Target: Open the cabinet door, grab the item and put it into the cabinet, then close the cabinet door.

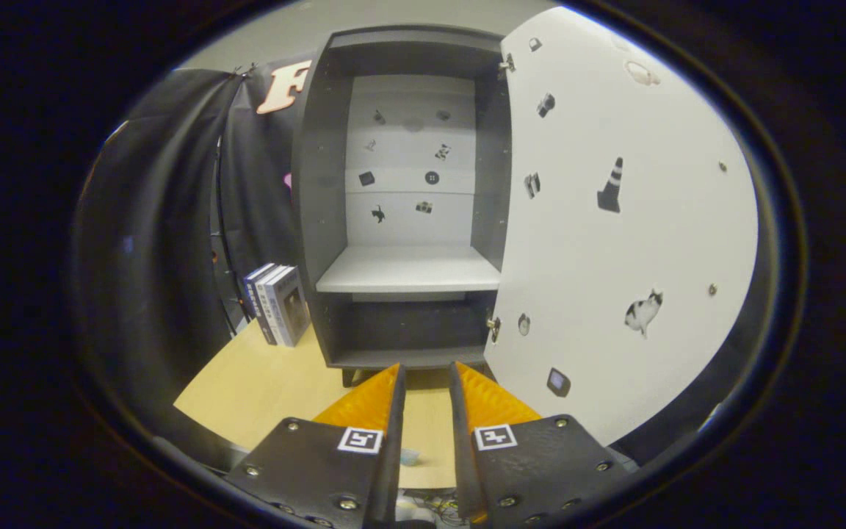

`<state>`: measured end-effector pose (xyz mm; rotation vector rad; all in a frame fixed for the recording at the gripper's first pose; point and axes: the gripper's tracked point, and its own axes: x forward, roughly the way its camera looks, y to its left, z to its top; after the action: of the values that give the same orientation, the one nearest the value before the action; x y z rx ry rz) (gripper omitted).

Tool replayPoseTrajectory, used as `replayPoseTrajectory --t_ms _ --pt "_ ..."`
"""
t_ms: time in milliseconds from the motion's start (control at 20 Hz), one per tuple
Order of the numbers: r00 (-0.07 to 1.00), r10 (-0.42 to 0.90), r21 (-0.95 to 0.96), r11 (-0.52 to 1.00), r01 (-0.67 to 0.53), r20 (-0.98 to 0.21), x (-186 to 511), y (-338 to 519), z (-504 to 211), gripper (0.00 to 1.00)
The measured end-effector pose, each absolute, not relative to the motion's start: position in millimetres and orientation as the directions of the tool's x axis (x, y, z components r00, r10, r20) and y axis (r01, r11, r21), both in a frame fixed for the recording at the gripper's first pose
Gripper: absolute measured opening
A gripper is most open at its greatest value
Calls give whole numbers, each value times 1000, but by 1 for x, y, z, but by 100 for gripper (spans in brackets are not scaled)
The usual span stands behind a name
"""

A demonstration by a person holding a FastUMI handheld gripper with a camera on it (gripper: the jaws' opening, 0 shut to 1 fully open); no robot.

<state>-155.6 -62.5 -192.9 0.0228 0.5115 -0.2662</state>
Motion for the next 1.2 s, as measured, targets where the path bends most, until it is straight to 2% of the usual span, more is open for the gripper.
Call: replayPoseTrajectory --t_ms 450,500,550,700,850,1000,1200 --pt "692 -229 -12 953 303 -684 -175 -66 -337 32" --pt "678 -221 -6 953 304 -701 -177 -63 -350 34" --pt "665 -212 -2 953 302 -717 -176 -59 -363 42" --pt "633 -187 5 957 288 -751 -172 -48 -392 81" --pt "591 -218 -36 952 304 -776 -168 -49 -415 88" --pt "556 -238 -27 932 360 -797 -162 -50 -434 88" --pt "518 -231 -38 934 356 -823 -160 -39 -464 88"
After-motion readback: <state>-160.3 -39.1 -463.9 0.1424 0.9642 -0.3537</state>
